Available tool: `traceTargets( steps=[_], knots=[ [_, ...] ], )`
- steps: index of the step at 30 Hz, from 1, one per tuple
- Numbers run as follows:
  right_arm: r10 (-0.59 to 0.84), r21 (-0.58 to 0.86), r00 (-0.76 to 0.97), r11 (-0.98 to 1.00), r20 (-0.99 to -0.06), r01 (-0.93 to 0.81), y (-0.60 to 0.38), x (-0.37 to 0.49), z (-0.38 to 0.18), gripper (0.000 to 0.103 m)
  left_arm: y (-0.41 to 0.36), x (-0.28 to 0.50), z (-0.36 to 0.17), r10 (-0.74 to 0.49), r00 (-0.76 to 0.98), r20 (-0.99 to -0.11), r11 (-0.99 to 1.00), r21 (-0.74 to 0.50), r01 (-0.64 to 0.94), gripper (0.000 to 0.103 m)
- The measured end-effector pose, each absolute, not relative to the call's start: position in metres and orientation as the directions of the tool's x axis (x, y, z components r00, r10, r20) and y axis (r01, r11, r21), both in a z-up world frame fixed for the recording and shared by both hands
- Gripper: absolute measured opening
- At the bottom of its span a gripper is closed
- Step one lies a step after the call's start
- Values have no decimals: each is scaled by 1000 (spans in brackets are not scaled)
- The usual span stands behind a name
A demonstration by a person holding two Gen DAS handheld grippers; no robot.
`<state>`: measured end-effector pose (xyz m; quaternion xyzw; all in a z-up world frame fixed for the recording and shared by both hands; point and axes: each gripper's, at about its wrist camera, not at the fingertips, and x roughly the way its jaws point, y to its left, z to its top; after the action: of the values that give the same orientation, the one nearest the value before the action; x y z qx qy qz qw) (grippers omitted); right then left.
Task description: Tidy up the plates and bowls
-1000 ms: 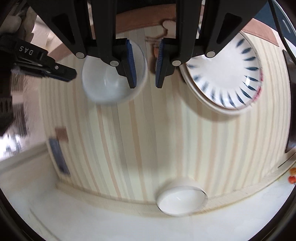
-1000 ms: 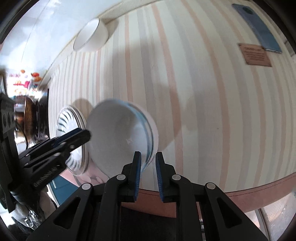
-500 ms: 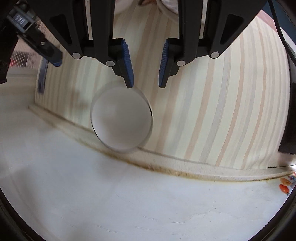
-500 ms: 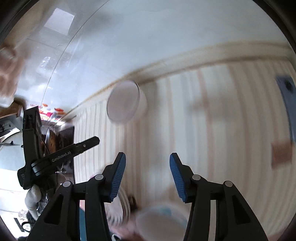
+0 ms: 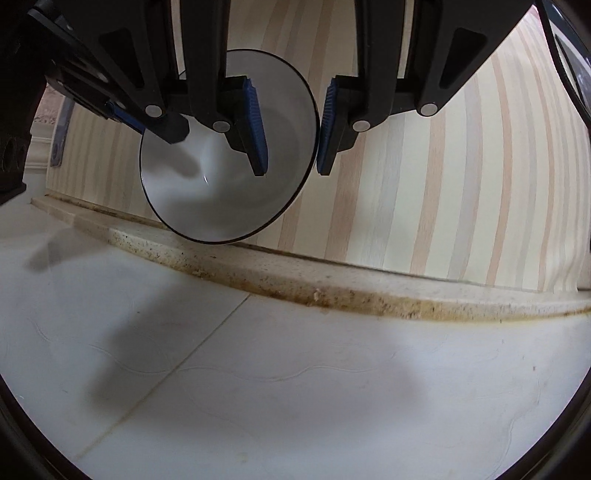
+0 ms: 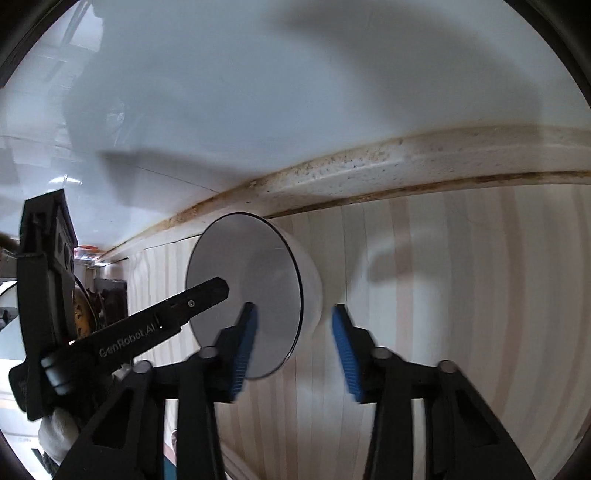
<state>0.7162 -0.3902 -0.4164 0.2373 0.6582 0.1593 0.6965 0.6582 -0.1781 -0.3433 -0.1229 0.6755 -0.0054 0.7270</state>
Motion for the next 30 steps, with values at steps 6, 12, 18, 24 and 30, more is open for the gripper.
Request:
traceTargets(
  steps=[6, 12, 18, 24, 30],
  knots=[
    [493, 501, 106, 862, -864, 75, -388, 716, -422, 16, -186, 650, -339, -164, 103, -981, 976, -177, -128, 25],
    [468, 475, 107, 878, -877, 54, -389, 704, -411, 16, -199, 629, -317, -159, 134, -978, 981, -172, -92, 25],
    [469, 479, 139, 877, -872, 47, -401, 675, -379, 16, -209, 597, -286, -182, 167, -969, 979, -193, -57, 25],
    [450, 460, 165, 888, -878, 27, -412, 631, -340, 16, -221, 559, -249, -192, 209, -959, 981, -195, 6, 25],
    [438, 452, 188, 891, -879, 39, -438, 571, -310, 16, -248, 515, -235, -211, 218, -953, 977, -200, 71, 25]
  ],
)
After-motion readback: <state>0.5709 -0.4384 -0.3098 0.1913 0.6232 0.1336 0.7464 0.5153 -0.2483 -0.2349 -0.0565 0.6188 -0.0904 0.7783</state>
